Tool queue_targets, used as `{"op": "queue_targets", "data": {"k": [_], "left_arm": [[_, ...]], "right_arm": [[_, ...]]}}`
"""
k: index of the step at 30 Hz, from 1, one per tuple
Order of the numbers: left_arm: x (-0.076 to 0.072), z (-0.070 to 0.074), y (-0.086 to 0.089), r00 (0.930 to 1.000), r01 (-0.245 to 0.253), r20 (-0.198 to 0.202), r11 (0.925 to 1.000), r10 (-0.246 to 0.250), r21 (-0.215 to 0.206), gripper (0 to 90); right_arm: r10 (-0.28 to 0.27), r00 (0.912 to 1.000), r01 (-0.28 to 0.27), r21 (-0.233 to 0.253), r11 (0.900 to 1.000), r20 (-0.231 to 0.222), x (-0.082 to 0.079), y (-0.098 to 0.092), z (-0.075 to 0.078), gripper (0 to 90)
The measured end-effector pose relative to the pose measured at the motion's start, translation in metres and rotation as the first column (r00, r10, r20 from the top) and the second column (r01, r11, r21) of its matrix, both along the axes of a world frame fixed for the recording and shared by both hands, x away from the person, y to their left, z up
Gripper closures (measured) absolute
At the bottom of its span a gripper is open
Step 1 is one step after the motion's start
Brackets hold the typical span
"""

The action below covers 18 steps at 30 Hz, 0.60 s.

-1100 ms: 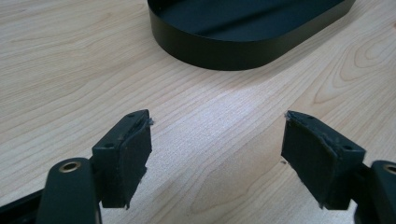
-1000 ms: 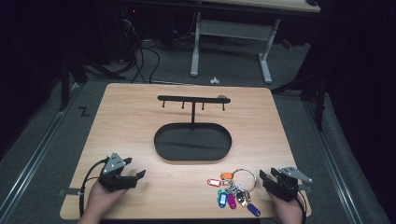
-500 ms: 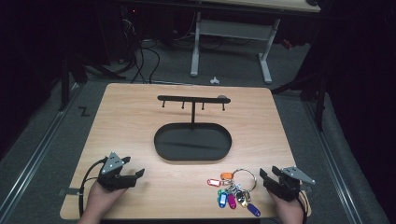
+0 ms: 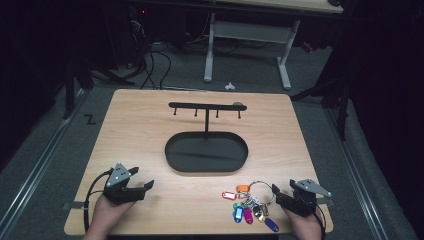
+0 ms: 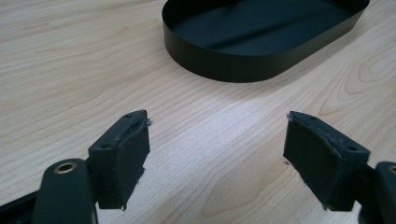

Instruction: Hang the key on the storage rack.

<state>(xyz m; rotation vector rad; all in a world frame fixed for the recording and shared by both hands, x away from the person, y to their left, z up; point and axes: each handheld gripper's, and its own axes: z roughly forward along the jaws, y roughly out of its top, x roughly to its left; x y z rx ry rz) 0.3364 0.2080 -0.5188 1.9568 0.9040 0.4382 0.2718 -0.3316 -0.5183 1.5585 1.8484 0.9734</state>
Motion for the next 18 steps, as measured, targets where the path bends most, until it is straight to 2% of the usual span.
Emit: {"op": "queue_targets", "data": {"k": [1,3,8,11,12,18], "left_arm": [[0.0,0.0,0.0,1.0,-0.002,-0.001,1.0,0.002,-0.003,22.8],[0.0,0.0,0.0,0.9999,-0.008,-0.007,0.9999,0.007,-0.007,22.3],[0.0,0.001,0.0,0.9999,-0.008,-0.013,0.9999,0.008,-0.01,20.4],[-0.002,-0.001,0.002,0.9996,-0.015,-0.025,0.9998,0.015,-0.014,20.0],[-0.002,-0.001,0.002,0.9996,-0.015,-0.025,0.9998,0.015,-0.014,20.0],[-0.003,0.0,0.005,0.9995,-0.025,-0.017,0.9995,0.025,-0.019,20.8]], "right_arm": [[0.012,0.9998,-0.012,0.015,1.0,-0.017,0.002,0.002,-0.001,27.0],[0.017,0.9998,-0.017,0.024,1.0,-0.008,0.002,0.003,-0.001,26.5],[0.069,0.9975,-0.069,-0.02,0.997,-0.013,0.004,0.014,0.004,25.2],[0.125,0.9912,-0.127,-0.035,0.991,-0.043,0.007,0.024,0.008,25.3],[0.125,0.9912,-0.127,-0.035,0.991,-0.043,0.007,0.024,0.008,25.3],[0.149,0.9824,-0.157,-0.071,0.985,-0.113,0.017,0.028,0.015,24.1]]}}
